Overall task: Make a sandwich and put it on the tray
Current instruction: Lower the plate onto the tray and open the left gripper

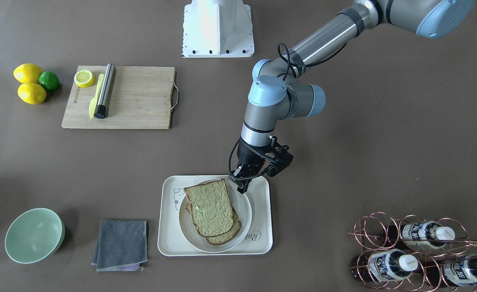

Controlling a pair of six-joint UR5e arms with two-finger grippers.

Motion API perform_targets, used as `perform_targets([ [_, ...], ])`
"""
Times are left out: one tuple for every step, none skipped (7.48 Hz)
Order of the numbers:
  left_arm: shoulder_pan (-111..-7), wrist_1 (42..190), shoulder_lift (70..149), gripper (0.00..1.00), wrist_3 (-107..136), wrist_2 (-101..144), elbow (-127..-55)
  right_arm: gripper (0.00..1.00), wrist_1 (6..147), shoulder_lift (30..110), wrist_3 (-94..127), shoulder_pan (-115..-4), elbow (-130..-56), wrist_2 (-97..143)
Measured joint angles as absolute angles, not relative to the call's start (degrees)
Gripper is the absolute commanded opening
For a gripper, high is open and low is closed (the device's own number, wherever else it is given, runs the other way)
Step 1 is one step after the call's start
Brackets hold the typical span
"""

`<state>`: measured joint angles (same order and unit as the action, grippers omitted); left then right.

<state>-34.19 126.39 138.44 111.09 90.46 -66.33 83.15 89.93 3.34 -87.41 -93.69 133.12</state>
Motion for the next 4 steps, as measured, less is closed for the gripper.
perform_targets([
  [-34.1,126.4,138.3,0.98,109.5,90.2,-66.6,1.00,83.1,89.9,3.3,-87.4,-93.7,133.1],
  [-34.2,126.4,138.2,0.98,108.5,90.0,-67.0,1.00,83.2,89.8,3.3,-87.4,-93.6,133.2],
  [-34.6,126.4,138.1,0.98,108.0,90.1,-68.2,1.00,83.2,89.7,3.3,-87.4,-93.6,133.2],
  [-34.9,126.3,137.5,0.98,107.5,90.2,-70.1,1.00,83.2,89.6,3.3,-87.3,-93.4,133.2],
])
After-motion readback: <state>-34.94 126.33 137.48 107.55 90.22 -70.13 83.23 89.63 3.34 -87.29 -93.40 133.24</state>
